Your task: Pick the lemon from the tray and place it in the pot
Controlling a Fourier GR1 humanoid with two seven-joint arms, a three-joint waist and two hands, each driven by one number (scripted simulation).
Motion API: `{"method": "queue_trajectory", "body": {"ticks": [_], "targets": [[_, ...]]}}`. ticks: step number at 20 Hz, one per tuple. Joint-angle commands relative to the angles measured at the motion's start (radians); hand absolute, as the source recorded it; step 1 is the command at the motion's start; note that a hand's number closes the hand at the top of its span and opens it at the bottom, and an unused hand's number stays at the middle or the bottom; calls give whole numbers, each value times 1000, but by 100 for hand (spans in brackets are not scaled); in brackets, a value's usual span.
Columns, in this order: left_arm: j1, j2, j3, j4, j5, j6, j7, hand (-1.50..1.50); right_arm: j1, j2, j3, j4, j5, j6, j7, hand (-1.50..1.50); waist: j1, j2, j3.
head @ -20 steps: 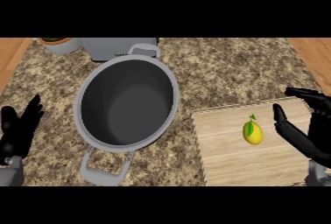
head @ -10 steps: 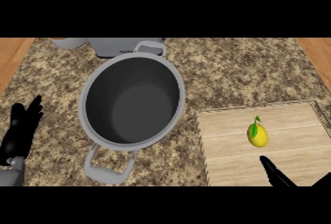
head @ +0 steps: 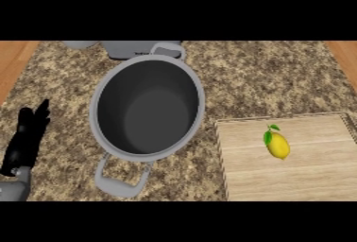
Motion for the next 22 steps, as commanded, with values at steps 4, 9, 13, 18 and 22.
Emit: {"method": "queue_trajectory", "body": {"ticks": [4,9,13,18,22], "targets": [[-14,-16,-10,25,-24,-6,-23,0,168,-123,61,-90,242,31,277,-150,16,7,-1],[31,-8,17,-27,-17,-26,-6,0,182,-45,204,-150,463,14,443,-150,15,2,0],[20,-41,21,8,-32,-32,-32,0,35,-79,120,-155,491,107,653,-150,15,3,0],[-49,-39,58,30,-44,-63,25,0,-61,-54,128,-119,525,149,713,-150,9,1,1],[29,-48,63,-62,-68,-55,23,0,-218,-50,94,-28,566,188,801,-150,17,0,1]]}}
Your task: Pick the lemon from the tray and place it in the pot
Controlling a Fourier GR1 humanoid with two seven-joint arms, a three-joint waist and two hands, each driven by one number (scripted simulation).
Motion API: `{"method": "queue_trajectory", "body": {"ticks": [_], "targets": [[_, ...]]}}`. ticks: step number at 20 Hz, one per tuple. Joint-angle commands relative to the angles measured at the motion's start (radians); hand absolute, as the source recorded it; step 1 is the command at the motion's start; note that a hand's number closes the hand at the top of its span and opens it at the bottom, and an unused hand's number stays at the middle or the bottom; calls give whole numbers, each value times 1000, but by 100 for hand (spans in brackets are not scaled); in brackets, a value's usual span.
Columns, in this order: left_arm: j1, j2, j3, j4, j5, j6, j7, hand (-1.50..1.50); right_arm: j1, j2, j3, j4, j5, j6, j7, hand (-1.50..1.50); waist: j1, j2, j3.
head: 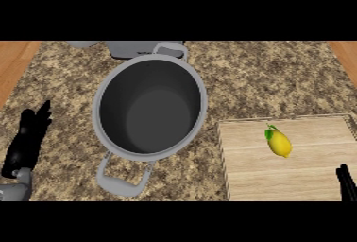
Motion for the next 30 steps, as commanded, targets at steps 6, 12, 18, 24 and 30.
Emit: {"method": "queue_trajectory", "body": {"ticks": [6,12,18,24,30], "targets": [[-54,-41,39,31,-44,-32,41,0,-195,22,-43,94,57,54,97,-150,-5,-1,0],[15,-51,68,-38,-48,-81,29,0,-251,62,-47,169,119,15,98,-150,-2,-1,0],[4,-92,74,-9,-87,-65,-1,0,-332,62,-71,222,140,84,197,-150,0,-1,0],[35,-106,75,-121,-121,-91,73,0,-425,79,-86,353,138,73,153,-150,1,-1,0],[-49,-102,130,37,-125,-112,-2,0,-463,86,-99,398,124,82,140,-150,-2,0,0]]}}
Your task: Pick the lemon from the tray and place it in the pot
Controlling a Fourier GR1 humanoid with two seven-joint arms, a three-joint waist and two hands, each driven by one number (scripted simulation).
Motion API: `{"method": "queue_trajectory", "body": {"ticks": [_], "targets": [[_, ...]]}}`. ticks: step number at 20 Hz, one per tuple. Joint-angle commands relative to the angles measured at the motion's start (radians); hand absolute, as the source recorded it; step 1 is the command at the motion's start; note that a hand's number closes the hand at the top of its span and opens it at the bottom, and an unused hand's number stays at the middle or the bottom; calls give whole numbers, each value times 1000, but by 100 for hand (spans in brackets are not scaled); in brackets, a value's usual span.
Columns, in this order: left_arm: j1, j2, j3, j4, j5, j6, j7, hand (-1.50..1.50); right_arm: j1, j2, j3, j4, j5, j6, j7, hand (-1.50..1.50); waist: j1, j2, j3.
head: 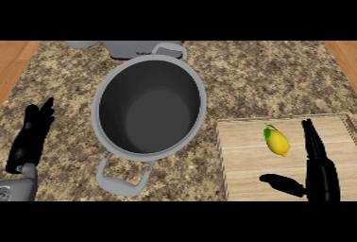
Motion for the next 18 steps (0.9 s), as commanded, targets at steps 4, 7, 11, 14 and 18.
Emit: {"method": "queue_trajectory", "body": {"ticks": [4,7,11,14,18], "targets": [[37,28,61,0,30,-67,-46,0,-109,-1,-18,74,13,37,50,-150,7,5,7],[9,-18,26,-60,-19,-27,45,0,-87,-4,-51,134,-48,11,-50,-150,4,4,7],[38,-34,36,-13,-23,-38,-33,0,-111,0,-49,130,-43,30,-23,150,4,4,7],[-1,-39,37,18,-35,-33,-10,0,-80,25,-31,101,-8,-50,-83,150,1,5,7],[-17,-5,70,-13,-14,-58,10,0,-116,6,-85,189,10,-148,-164,150,3,5,7]]}}
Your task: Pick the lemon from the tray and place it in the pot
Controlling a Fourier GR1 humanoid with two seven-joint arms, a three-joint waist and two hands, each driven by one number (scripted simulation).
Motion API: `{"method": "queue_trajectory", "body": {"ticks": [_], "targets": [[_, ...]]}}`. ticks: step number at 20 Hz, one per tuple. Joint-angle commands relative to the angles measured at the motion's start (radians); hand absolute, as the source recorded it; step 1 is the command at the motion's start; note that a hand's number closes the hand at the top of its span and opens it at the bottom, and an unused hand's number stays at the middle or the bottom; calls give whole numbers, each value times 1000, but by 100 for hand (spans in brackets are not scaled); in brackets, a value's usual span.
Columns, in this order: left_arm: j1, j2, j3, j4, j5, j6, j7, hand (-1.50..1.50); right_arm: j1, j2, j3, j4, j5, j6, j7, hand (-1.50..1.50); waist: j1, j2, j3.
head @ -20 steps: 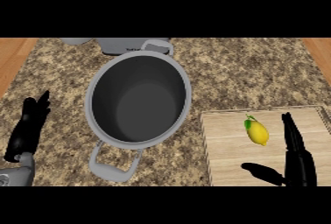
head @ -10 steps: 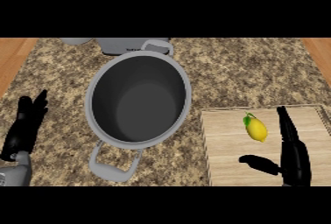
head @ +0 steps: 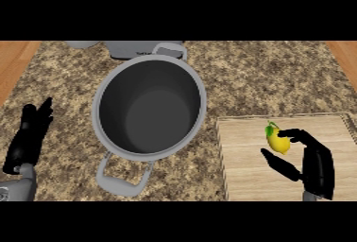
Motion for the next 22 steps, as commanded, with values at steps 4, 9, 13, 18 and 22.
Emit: {"method": "queue_trajectory", "body": {"ticks": [4,9,13,18,22], "targets": [[24,-37,-10,-30,-18,6,13,0,5,15,-9,1,83,-129,-27,150,1,3,5],[1,8,36,32,-4,-25,-36,0,89,-9,17,-68,147,-90,4,150,0,3,5],[-19,-12,12,8,-9,-12,-6,0,112,-161,89,15,313,212,139,150,18,10,-2],[-8,-17,5,-14,-24,-1,9,0,99,-257,129,-216,418,467,319,150,2,-1,1],[34,-24,8,-28,-30,4,7,0,148,-231,120,-583,345,581,399,150,-9,-2,3]]}}
